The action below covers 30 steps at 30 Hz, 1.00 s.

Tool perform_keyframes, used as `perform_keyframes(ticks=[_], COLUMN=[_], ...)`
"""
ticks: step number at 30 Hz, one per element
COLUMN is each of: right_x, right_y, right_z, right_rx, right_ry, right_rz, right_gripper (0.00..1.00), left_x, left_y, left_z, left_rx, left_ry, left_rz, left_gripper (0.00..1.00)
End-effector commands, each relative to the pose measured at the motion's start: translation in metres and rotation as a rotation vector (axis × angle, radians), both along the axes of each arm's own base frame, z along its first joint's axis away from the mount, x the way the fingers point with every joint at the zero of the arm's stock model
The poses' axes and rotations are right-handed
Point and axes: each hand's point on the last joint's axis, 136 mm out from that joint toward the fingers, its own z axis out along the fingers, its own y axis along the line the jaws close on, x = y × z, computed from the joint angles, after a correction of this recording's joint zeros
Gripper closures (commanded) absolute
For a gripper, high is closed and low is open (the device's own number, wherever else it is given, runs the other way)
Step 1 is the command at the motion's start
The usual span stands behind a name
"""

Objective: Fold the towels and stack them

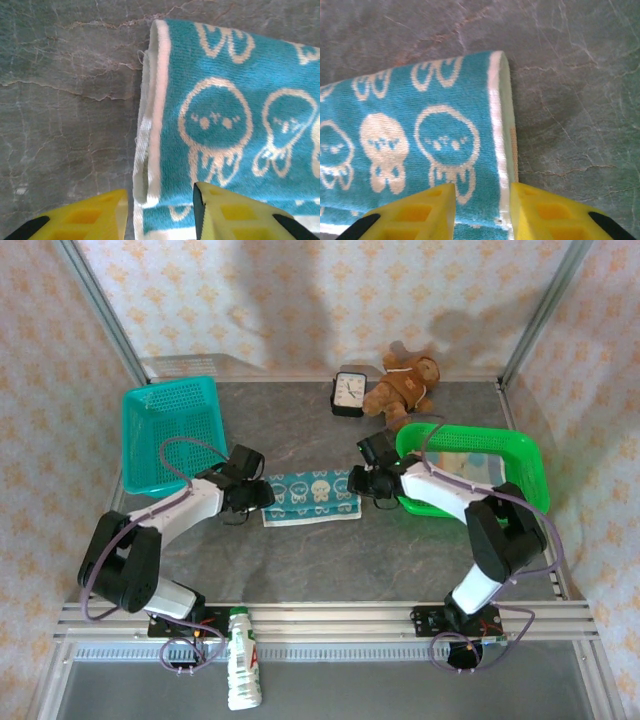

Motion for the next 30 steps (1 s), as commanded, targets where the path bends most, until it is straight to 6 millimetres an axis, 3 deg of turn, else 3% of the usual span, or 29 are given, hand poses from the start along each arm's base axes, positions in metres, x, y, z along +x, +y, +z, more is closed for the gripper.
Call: perform_keyframes(ticks=[1,10,20,23,28,30], right_x=[0.005,0.004,0.002,0.000,-0.003,-0.004], right_y=[-0.004,-0.002,0.001,-0.001,-0.004,-0.006], right_z=[-0.002,-0.016,-0.019,-0.018,-0.018,-0.018], right_rx=[-0.026,-0.021,-0.012,-0.014,-0.027,-0.032], right_ry=[0.027,0.072,0.088,0.090,0.092,0.094], right_rz=[-0.052,-0.058,-0.053,-0.054,-0.050,-0.051], right_gripper=[0.67,0.68,0.74,0.79,0.99,1.00], left_x=[0.012,0.022,0.017,0.012,0.001,-0.004], left_y=[0.003,-0.001,-0.002,-0.001,0.006,0.008], left_z=[0.002,0.005,-0.005,-0.007,-0.008,-0.008], left_rx=[0.031,0.023,0.017,0.013,0.029,0.037], left_ry=[-0.010,-0.019,0.016,0.025,0.036,0.045], left_rz=[0.025,0.022,0.021,0.027,0.036,0.037], left_gripper=[0.65,0.69,0.80,0.83,0.99,1.00])
